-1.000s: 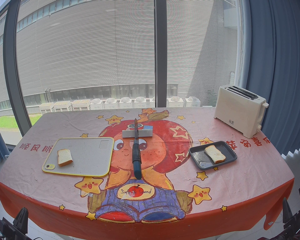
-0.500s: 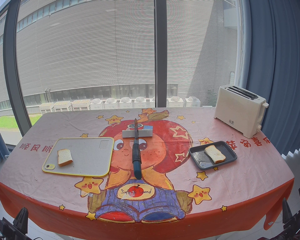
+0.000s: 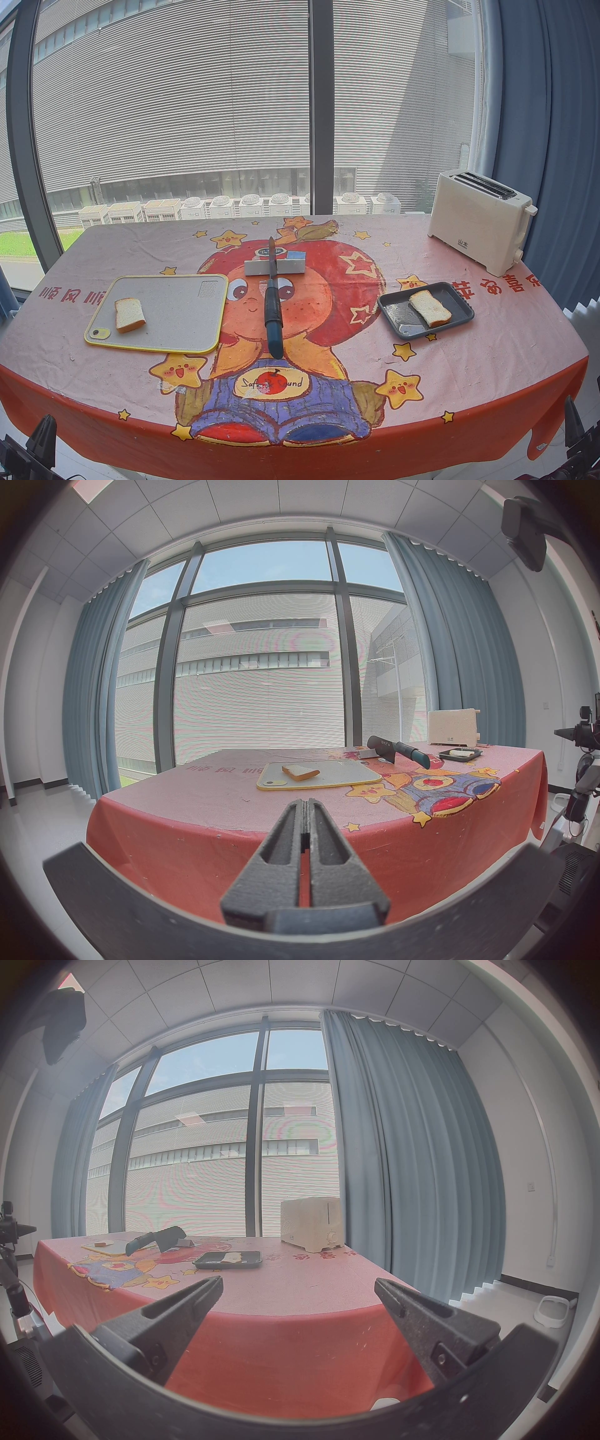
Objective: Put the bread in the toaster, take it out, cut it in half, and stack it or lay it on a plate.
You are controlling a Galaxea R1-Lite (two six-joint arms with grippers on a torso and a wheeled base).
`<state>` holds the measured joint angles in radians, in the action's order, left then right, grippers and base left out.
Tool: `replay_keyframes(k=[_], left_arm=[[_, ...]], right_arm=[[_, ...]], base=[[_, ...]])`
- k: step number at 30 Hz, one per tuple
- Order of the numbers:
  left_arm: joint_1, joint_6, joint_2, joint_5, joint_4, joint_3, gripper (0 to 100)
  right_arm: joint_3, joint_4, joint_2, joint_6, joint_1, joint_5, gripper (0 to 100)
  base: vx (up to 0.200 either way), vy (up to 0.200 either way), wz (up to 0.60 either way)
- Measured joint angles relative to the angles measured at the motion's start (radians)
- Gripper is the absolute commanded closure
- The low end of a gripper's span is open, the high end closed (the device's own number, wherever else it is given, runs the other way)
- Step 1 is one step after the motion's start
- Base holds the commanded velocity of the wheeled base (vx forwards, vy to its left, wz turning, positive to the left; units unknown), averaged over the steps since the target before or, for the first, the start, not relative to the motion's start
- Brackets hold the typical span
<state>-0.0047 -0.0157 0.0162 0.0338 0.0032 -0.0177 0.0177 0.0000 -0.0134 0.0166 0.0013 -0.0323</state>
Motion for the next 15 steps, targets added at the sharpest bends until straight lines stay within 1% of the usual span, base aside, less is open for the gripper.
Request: replay_keyframes(k=[8,9,15], left_arm=[[0.0,-0.001,0.0,0.0,0.0,0.0,100],[0.0,0.0,0.0,0.0,0.0,0.0,0],[0.0,0.0,0.0,0.0,0.001,0.0,0]], right_arm=[[0.0,0.0,0.0,0.0,0.0,0.0,0],[-0.001,0.0,0.0,0.0,0.0,0.0,0],[0.0,0.0,0.0,0.0,0.0,0.0,0]], base=[[0.0,0.0,0.0],[0.0,0.0,0.0],[0.0,0.0,0.0]])
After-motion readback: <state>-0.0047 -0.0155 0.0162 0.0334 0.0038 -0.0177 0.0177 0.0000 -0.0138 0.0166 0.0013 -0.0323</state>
